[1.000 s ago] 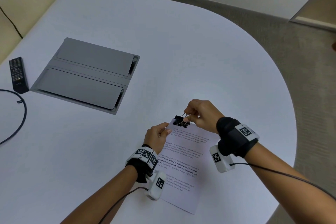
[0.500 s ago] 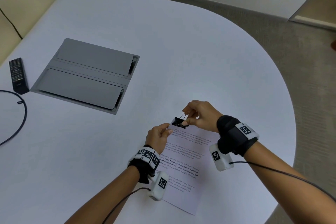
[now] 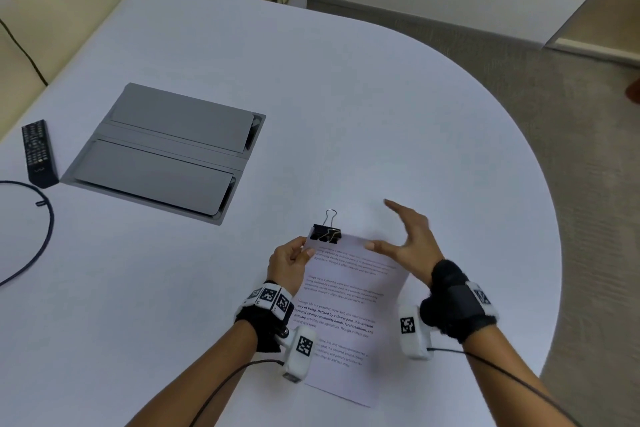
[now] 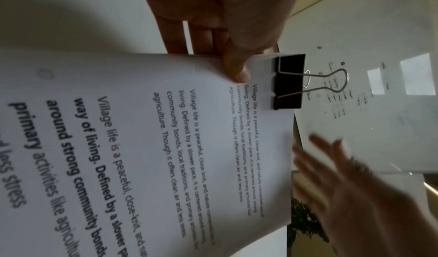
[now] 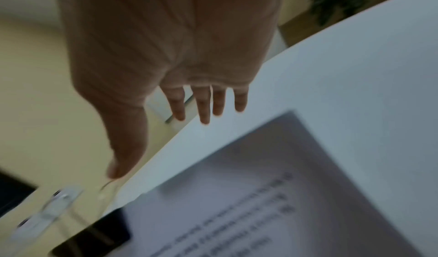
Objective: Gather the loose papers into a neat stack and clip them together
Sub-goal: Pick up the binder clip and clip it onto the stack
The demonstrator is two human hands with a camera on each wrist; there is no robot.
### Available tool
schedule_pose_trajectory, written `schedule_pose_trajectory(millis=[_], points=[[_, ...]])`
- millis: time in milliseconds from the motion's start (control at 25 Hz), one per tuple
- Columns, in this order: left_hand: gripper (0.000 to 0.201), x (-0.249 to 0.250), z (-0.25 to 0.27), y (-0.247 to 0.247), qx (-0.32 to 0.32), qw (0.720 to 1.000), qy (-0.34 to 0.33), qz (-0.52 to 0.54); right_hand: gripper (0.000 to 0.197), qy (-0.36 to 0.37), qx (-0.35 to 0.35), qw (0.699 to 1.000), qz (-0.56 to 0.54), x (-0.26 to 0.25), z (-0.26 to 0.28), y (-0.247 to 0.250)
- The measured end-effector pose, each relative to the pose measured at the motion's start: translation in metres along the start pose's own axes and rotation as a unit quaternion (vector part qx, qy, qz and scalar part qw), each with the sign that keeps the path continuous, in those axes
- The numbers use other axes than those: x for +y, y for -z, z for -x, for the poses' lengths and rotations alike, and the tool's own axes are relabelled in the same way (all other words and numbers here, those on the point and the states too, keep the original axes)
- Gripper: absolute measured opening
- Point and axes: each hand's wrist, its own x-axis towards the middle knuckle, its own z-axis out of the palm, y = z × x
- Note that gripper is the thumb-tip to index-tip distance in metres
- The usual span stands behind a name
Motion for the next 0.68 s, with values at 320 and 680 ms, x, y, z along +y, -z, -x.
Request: schedule_pose_trajectory(millis=[320,680], points=[[0.018,0.015,0.002,0.002,0.02,0.995,0.021,0.1,0.075,-0.225,0.05,0.899,-0.373,0.104,0.066,-0.056],[0.012,0.018,0.004,0.014,-0.01,0.992,0.066,0.106,0.024,-0.174,0.061,0.866,-0.465,0.091,0.073,-0.073]])
